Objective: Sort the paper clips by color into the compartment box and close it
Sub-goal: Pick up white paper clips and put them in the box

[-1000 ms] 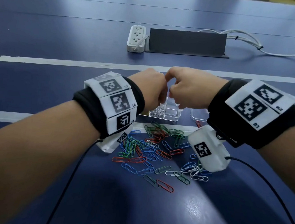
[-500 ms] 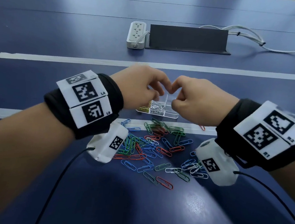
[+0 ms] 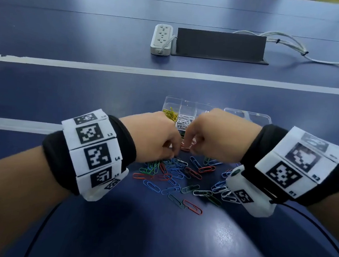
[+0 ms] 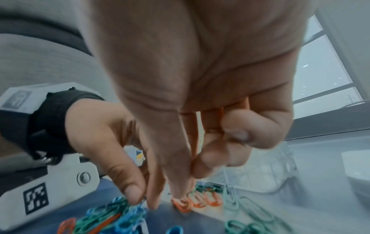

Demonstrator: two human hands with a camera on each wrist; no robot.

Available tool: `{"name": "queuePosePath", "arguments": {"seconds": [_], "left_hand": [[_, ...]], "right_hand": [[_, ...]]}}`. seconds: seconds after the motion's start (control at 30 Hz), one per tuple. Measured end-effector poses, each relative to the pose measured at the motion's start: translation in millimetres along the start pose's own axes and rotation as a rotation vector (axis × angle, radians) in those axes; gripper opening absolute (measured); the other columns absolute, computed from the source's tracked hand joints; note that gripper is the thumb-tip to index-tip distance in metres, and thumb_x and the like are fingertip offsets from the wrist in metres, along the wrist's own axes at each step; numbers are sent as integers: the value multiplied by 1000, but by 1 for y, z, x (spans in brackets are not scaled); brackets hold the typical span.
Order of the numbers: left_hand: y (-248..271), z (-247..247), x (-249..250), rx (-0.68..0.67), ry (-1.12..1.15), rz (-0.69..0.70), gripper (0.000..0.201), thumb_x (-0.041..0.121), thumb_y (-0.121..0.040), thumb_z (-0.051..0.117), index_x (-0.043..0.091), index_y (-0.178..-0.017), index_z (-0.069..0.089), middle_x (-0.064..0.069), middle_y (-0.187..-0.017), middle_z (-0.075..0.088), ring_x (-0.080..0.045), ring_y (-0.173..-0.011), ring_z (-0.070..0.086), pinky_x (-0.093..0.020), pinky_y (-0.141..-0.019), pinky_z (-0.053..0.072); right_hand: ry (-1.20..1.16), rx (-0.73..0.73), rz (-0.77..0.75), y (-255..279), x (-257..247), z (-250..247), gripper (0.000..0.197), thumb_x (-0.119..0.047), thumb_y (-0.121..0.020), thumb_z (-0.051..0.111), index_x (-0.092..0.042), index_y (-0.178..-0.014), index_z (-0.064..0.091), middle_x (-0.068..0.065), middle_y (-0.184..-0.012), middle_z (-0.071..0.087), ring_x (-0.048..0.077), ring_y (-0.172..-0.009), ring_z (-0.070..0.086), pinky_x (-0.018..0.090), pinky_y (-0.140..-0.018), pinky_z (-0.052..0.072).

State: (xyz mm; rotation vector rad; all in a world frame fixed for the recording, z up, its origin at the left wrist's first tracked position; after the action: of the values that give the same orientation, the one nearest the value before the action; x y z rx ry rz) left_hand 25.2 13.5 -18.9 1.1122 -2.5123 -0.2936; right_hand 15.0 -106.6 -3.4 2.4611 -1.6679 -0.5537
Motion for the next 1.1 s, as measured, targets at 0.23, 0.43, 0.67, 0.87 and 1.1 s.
{"name": "queuePosePath", "arguments": {"seconds": [0.23,0.43,0.67,0.87,1.1], "left_hand": [[-7,3,12,21,-36,21,16,38,-83,58,29,-86,71,8,-81,64,-19,-83,61,-38,-79,55],[-9,1,15,20,-37,-1,16,37,-81,62,24,-80,71,9,-72,64,-17,-76,61,-36,-77,56],[-1,0,19,21,-47,17,20,25,-80,52,26,-88,70,17,-57,46,-10,-68,51,-27,-77,53],[-3,3,24,-6,-81,9,7,28,-79,59,27,-76,64,15,-63,46,-18,-80,61,-36,-78,56],[-3,9,23,-30,-97,-21,25,26,-76,55,25,-54,43,11,-62,48,-18,-72,56,-31,-72,54]], "right_hand": [[50,-97,-54,41,3,9,13,-34,-75,64,-28,-85,72,-3,-79,72,17,-77,63,33,-75,54],[127,-124,-98,53,-9,29,23,-37,-79,58,-16,-83,67,6,-78,61,31,-80,61,34,-67,53],[-128,-60,-53,45,6,19,10,-33,-76,62,-24,-71,60,-6,-64,61,6,-59,54,20,-62,47],[-525,1,19,50,22,11,11,-17,-70,66,-19,-65,56,-4,-55,58,6,-46,48,20,-50,42],[-380,16,60,64,45,12,17,-14,-75,56,-28,-81,63,-13,-54,54,4,-50,47,12,-54,37]]}}
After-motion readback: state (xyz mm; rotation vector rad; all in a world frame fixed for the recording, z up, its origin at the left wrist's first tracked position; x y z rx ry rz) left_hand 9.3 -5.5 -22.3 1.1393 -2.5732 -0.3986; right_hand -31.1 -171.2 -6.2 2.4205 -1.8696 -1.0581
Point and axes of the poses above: each hand's wrist, its own y-axis away from the middle knuckle, its own z-axis out of the palm, x = y × z, the point moved 3 cm from there along -y, towards the middle knuckle
